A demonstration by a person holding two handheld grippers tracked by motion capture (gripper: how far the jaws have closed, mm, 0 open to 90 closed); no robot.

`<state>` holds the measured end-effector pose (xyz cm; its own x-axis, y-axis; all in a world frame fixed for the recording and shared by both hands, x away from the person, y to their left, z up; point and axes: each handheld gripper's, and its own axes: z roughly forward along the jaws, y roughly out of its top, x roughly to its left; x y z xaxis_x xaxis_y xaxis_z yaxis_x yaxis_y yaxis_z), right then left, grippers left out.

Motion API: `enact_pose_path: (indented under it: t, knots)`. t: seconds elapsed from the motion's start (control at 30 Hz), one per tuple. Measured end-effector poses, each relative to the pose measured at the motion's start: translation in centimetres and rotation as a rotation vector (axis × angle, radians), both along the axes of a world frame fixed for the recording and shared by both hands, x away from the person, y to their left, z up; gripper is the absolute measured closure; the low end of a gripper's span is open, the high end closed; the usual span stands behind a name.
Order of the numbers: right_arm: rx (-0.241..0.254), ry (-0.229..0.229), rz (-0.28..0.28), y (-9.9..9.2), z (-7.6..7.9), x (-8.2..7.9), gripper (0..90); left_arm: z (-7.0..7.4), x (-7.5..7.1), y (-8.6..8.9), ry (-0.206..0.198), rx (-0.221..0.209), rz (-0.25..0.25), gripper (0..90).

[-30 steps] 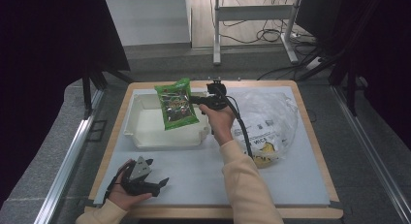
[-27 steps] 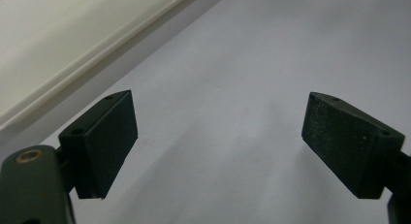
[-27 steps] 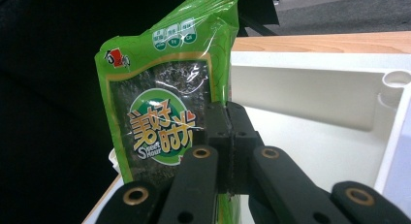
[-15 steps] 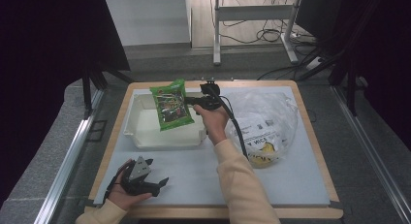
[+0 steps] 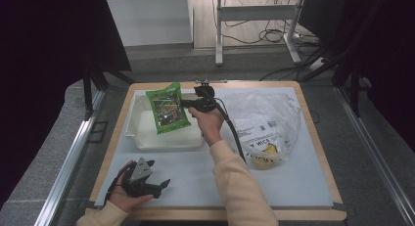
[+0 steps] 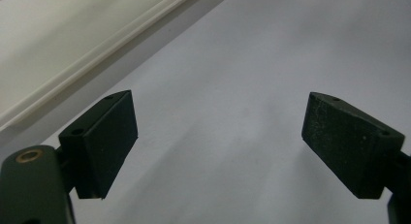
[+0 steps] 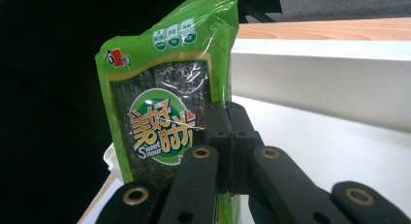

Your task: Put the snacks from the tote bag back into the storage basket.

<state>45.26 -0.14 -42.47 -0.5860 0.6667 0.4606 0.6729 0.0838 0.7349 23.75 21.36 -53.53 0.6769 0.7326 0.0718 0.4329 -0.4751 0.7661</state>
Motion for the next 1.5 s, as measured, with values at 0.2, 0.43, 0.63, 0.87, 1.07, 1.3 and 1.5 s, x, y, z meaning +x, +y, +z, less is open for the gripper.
enact_pose_path:
  t: [0.2,0.43,0.63,0.87,1.07,1.3,1.5]
  knots:
    - [0.005,0.016,-0.010,1.1,-0.5,0.3,90.0,0.0,0.0,0.0,-0.003,0.002,-0.002,12.6]
    - [-0.014,0.027,-0.022,2.5,-1.1,0.4,90.0,0.0,0.0,0.0,-0.002,0.000,-0.005,12.6]
    - [-0.030,0.030,-0.023,3.6,-1.7,0.4,90.0,0.1,0.0,0.0,-0.003,-0.001,-0.004,12.6]
    - [-0.052,0.048,-0.035,5.0,-2.7,0.4,90.0,0.1,0.0,0.0,-0.004,-0.003,-0.007,12.6]
    - [-0.066,0.049,-0.030,6.0,-3.1,0.4,90.0,0.1,0.0,0.1,-0.004,-0.006,-0.007,12.6]
    - [-0.074,0.056,-0.036,6.6,-3.8,0.4,90.0,0.1,0.0,0.1,-0.007,-0.014,-0.004,12.7]
    - [-0.090,0.064,-0.044,7.1,-4.4,0.4,89.8,0.2,0.0,0.1,-0.007,-0.017,-0.005,12.7]
